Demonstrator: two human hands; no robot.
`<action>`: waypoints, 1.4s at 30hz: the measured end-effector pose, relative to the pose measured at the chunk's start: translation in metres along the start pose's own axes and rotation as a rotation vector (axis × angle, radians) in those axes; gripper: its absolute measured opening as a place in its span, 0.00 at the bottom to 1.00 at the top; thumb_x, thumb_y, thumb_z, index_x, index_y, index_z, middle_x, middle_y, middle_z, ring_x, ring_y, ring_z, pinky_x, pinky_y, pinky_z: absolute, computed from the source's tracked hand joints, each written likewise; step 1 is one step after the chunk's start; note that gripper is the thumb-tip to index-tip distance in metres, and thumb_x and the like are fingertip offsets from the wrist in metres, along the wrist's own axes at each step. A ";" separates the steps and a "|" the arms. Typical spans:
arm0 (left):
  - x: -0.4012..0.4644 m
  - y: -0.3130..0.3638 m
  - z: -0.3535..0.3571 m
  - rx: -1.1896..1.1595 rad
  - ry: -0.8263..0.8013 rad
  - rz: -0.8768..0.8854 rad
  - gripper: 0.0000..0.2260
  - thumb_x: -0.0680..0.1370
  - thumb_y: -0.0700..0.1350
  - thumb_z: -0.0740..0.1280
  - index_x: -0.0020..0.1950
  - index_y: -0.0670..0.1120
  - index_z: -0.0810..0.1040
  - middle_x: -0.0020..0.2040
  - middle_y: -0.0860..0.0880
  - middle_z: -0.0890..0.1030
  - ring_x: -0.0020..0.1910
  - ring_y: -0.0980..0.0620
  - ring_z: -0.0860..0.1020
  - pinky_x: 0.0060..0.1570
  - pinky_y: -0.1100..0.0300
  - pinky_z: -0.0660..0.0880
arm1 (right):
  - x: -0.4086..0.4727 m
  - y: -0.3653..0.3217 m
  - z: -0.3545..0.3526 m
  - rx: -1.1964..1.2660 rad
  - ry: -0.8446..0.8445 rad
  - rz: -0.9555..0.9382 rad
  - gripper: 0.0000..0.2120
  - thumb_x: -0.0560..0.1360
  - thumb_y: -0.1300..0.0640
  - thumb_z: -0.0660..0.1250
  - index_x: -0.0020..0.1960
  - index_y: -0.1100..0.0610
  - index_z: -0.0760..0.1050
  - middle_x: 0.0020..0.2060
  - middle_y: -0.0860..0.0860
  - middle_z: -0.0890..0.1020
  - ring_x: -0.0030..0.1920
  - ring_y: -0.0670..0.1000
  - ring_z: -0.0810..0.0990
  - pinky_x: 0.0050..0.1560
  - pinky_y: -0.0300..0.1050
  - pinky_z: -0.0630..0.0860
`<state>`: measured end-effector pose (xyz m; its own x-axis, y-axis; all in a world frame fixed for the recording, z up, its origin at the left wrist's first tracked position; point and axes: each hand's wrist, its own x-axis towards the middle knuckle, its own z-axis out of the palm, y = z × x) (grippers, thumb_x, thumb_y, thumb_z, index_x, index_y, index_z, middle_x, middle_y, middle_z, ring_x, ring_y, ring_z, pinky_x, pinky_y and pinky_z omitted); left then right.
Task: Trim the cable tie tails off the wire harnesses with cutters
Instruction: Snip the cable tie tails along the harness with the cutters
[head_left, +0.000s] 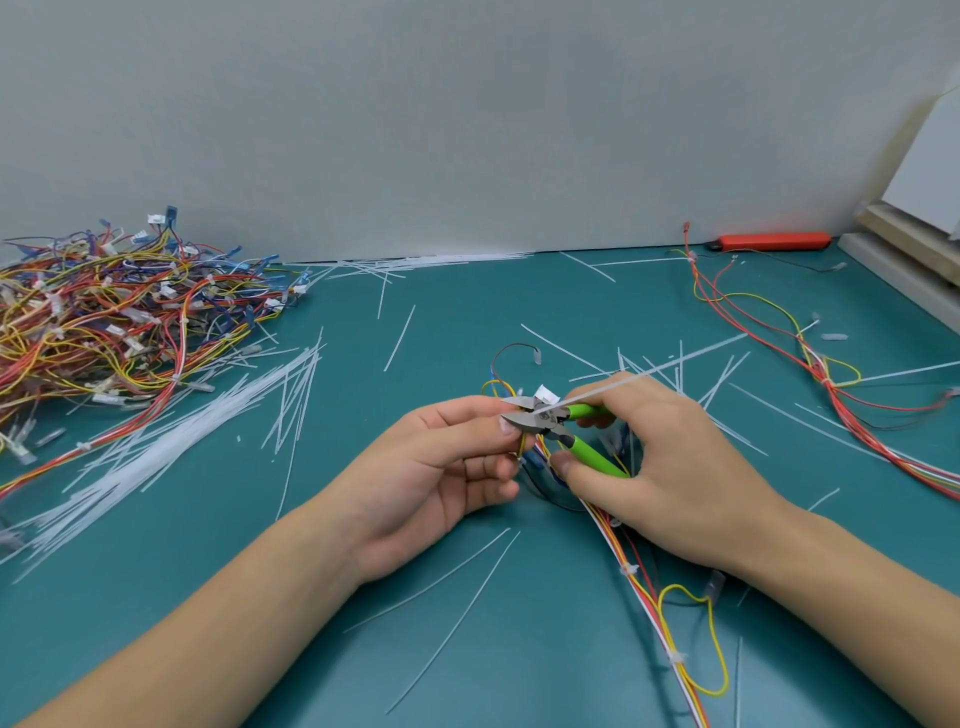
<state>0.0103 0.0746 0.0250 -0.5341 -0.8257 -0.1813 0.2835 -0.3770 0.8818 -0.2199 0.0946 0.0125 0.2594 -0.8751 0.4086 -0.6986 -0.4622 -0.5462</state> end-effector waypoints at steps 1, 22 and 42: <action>0.000 0.000 0.000 0.001 0.000 0.000 0.12 0.74 0.39 0.73 0.56 0.41 0.85 0.44 0.45 0.83 0.35 0.53 0.77 0.40 0.59 0.80 | 0.000 0.000 0.000 -0.004 0.002 0.000 0.16 0.72 0.44 0.73 0.59 0.43 0.80 0.51 0.36 0.80 0.56 0.43 0.78 0.57 0.33 0.71; -0.001 -0.001 0.002 0.022 -0.014 0.030 0.13 0.74 0.41 0.73 0.57 0.40 0.80 0.43 0.47 0.79 0.35 0.53 0.75 0.38 0.59 0.79 | 0.000 -0.002 0.000 -0.015 0.002 0.020 0.08 0.71 0.43 0.72 0.39 0.43 0.74 0.36 0.44 0.77 0.44 0.45 0.76 0.42 0.38 0.70; 0.001 -0.002 0.001 0.028 -0.025 0.027 0.10 0.75 0.41 0.72 0.56 0.43 0.85 0.44 0.47 0.80 0.37 0.53 0.75 0.40 0.60 0.79 | -0.001 -0.004 -0.001 -0.001 -0.003 0.034 0.16 0.72 0.42 0.72 0.57 0.45 0.81 0.49 0.39 0.82 0.53 0.44 0.79 0.56 0.41 0.75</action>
<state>0.0086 0.0749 0.0235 -0.5467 -0.8244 -0.1464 0.2757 -0.3424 0.8982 -0.2175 0.0972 0.0149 0.2374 -0.8908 0.3875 -0.7075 -0.4319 -0.5594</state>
